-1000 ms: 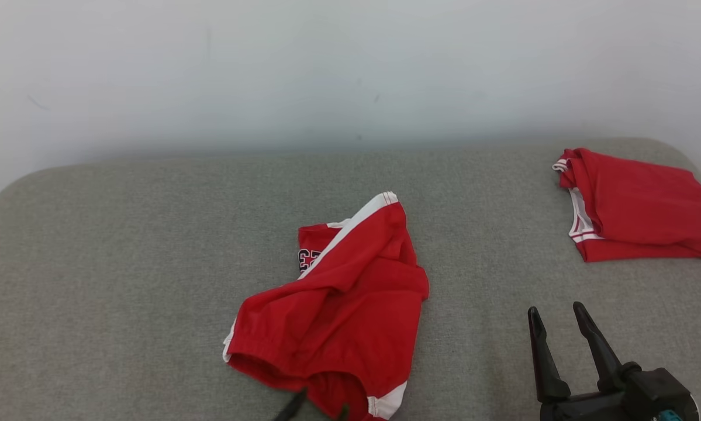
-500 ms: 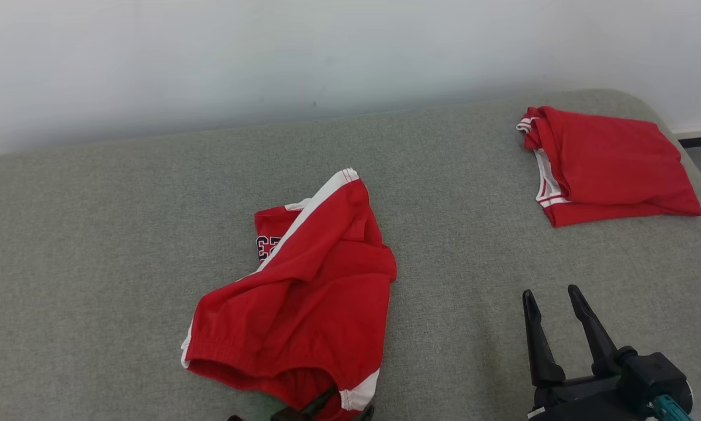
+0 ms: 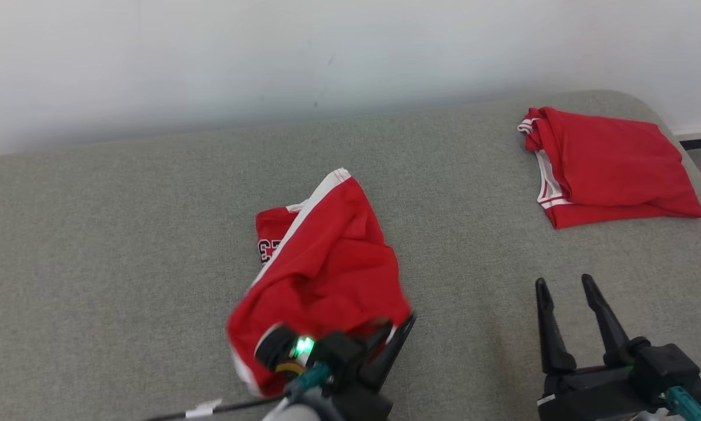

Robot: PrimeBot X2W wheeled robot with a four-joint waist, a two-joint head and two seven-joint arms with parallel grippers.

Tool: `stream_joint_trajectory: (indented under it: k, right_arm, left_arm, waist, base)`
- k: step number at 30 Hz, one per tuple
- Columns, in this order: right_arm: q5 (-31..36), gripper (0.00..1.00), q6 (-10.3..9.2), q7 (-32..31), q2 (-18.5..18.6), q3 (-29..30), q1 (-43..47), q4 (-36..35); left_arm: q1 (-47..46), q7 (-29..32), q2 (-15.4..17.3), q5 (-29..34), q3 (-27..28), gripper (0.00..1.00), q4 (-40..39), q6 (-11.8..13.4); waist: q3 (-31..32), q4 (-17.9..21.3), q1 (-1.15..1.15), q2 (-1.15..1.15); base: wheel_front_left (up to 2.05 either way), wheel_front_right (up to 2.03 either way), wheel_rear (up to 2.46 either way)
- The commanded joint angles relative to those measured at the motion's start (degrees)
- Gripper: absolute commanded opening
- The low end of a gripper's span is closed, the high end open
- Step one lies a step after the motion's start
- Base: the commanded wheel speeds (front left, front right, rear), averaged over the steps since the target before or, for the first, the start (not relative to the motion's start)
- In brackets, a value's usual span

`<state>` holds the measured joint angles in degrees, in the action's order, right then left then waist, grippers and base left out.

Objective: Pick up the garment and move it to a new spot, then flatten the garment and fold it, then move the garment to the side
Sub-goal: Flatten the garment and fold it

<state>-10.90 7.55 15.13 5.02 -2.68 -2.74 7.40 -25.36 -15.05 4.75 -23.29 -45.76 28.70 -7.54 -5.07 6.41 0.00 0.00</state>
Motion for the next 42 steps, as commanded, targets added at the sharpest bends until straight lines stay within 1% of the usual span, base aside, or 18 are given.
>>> stream_joint_trajectory:
  k: [1,7,10,14,17,21,25,29,31,34,36,38,41,42]
  right_arm:
    - [0.19,1.00,-0.15,-0.01,0.26,0.54,-0.54,-0.03]
    - [0.50,1.00,-0.15,-0.01,0.47,4.41,1.02,-0.34]
    - [0.61,1.00,-0.15,-0.02,0.44,6.37,2.18,-0.71]
    - [0.95,1.00,-0.15,-0.01,0.18,7.61,3.07,-0.86]
    - [1.23,1.00,-0.15,-0.01,0.10,7.06,3.10,-0.63]
    - [1.31,1.00,-0.15,-0.01,0.23,6.70,2.63,-0.18]
    - [1.30,1.00,-0.15,-0.01,0.51,6.27,2.43,0.33]
    - [1.14,1.00,-0.15,-0.01,0.72,6.01,2.37,1.08]
    - [1.13,1.00,-0.15,-0.01,0.74,5.87,2.28,1.49]
    - [1.16,1.00,-0.15,-0.01,0.71,5.69,2.28,1.98]
    - [1.18,1.00,-0.15,-0.01,0.70,5.50,2.16,2.28]
    - [1.18,1.00,-0.15,-0.01,0.73,5.31,2.01,2.64]
    - [1.00,1.00,-0.15,-0.01,0.89,5.17,1.85,3.19]
    - [0.94,1.00,-0.15,-0.01,0.93,5.13,1.80,3.29]
  left_arm:
    - [-1.58,-0.18,-0.39,0.03,-0.02,0.00,-1.08,0.11]
    - [-7.75,-0.18,-1.07,0.76,2.50,0.00,-8.56,0.11]
    - [-8.24,-0.17,-0.14,1.29,4.37,0.00,-10.81,0.42]
    - [-5.44,-0.17,2.78,0.98,6.20,0.00,-11.90,1.03]
    - [-2.72,-0.18,5.72,0.02,8.26,0.00,-12.02,1.77]
    - [1.94,-0.17,10.23,-1.50,12.59,0.00,-12.82,3.66]
    - [7.31,-0.18,14.37,-3.28,17.94,0.00,-13.75,5.14]
    - [12.92,-0.18,16.39,-4.90,22.52,0.00,-13.28,6.03]
    - [15.70,-0.17,16.11,-6.03,24.58,0.00,-12.41,6.22]
    - [17.96,-0.17,15.50,-6.17,25.69,0.00,-11.26,6.33]
    - [19.40,-0.18,15.07,-6.59,27.15,0.00,-8.92,5.34]
    - [20.40,-0.17,13.32,-6.59,28.06,0.00,-7.17,5.12]
    - [20.97,-0.18,12.28,-5.63,29.38,0.00,-4.84,4.74]
    - [20.91,-0.18,11.99,-5.47,29.87,0.03,-4.22,4.40]
  waist:
    - [0.43,-0.17,0.00,0.00]
    - [1.84,-1.47,0.00,0.00]
    - [2.43,-3.00,0.00,0.00]
    - [2.92,-5.52,0.00,0.00]
    - [3.17,-7.04,0.00,0.00]
    - [3.39,-8.53,0.00,0.00]
    - [3.46,-9.10,0.00,0.00]
    - [3.30,-8.91,0.00,0.00]
    - [3.23,-8.70,0.00,0.00]
    - [3.21,-8.41,0.00,0.00]
    - [3.13,-8.14,0.00,0.00]
    - [3.18,-7.99,0.00,0.00]
    - [3.36,-7.81,0.00,0.00]
    - [3.41,-7.82,0.00,0.00]
  base:
    - [0.00,0.00,0.00]
    - [0.00,0.00,0.00]
    - [0.00,0.00,0.00]
    - [0.00,0.00,0.00]
    - [0.00,0.00,0.00]
    - [0.00,0.00,0.00]
    - [0.00,0.00,0.00]
    - [0.00,0.00,0.00]
    - [0.00,0.00,0.00]
    - [0.00,0.00,0.00]
    - [0.00,0.00,0.00]
    - [0.00,0.00,0.00]
    - [0.00,0.00,0.00]
    - [0.00,0.00,0.00]
